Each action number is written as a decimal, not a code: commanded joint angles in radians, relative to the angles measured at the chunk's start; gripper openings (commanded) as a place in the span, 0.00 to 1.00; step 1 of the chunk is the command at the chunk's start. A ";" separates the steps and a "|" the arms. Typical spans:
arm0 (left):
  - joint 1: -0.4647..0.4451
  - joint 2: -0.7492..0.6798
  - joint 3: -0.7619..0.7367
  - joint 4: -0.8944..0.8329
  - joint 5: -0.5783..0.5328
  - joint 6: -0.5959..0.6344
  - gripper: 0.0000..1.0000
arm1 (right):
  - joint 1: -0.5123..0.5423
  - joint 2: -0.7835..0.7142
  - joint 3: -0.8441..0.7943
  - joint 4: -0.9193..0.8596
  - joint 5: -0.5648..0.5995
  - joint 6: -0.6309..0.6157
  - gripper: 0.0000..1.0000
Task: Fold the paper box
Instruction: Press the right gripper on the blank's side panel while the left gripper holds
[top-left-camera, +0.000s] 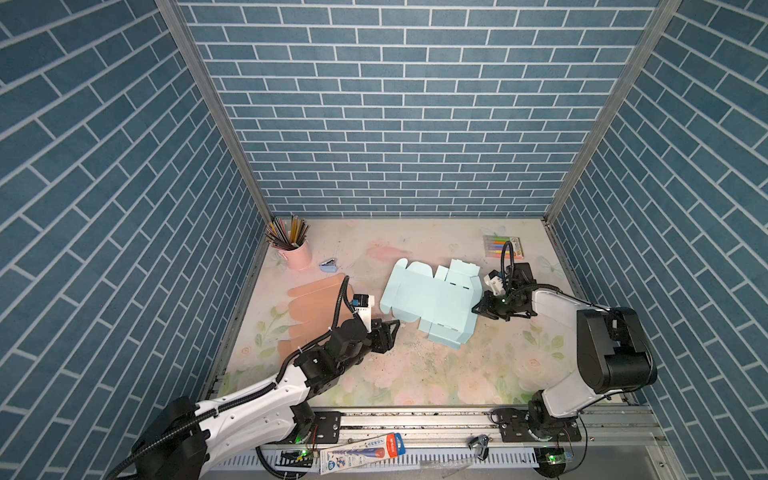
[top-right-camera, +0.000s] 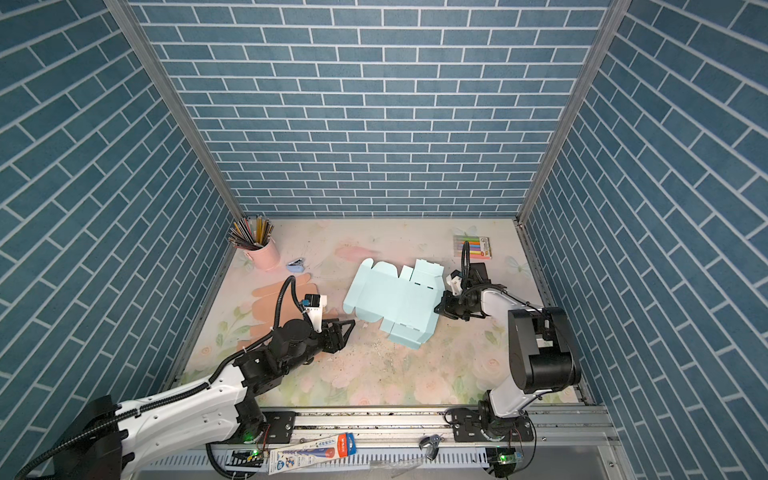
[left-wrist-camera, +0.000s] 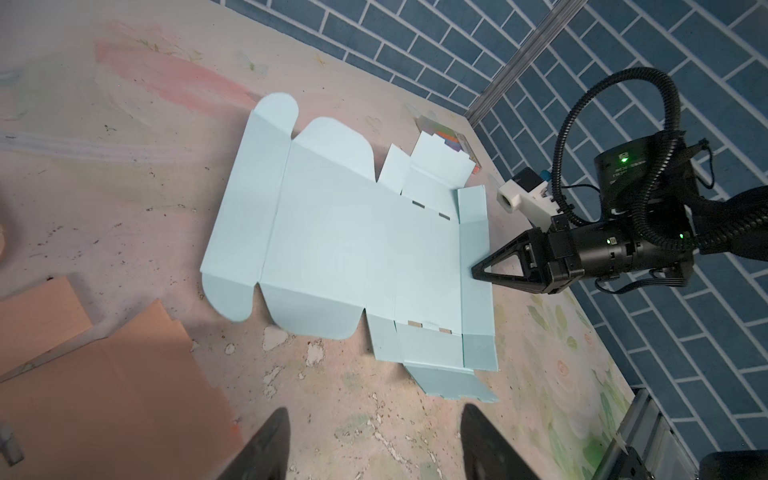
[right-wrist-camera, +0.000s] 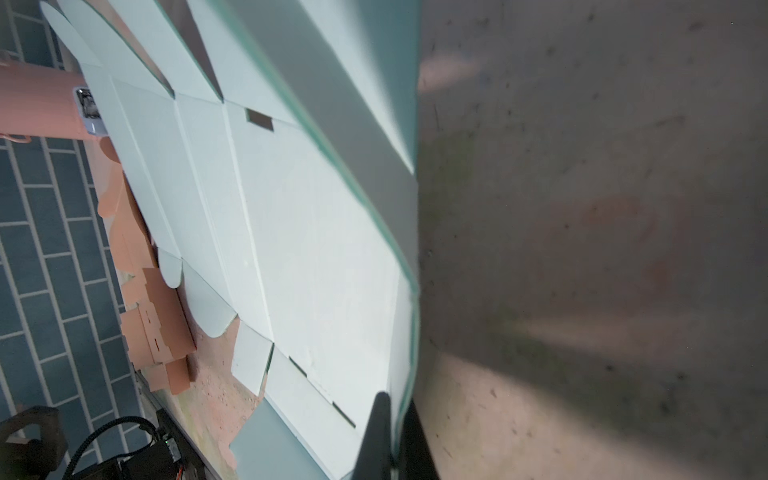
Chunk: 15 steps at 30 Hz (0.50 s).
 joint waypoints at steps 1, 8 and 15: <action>0.005 -0.032 -0.008 -0.013 -0.019 0.014 0.65 | -0.005 0.014 0.038 -0.149 0.120 -0.151 0.00; 0.006 -0.019 -0.006 0.002 0.006 0.025 0.66 | -0.003 0.037 0.059 -0.147 0.168 -0.159 0.03; 0.004 -0.011 0.007 0.013 0.018 0.029 0.65 | -0.005 0.008 0.034 -0.073 0.112 -0.103 0.18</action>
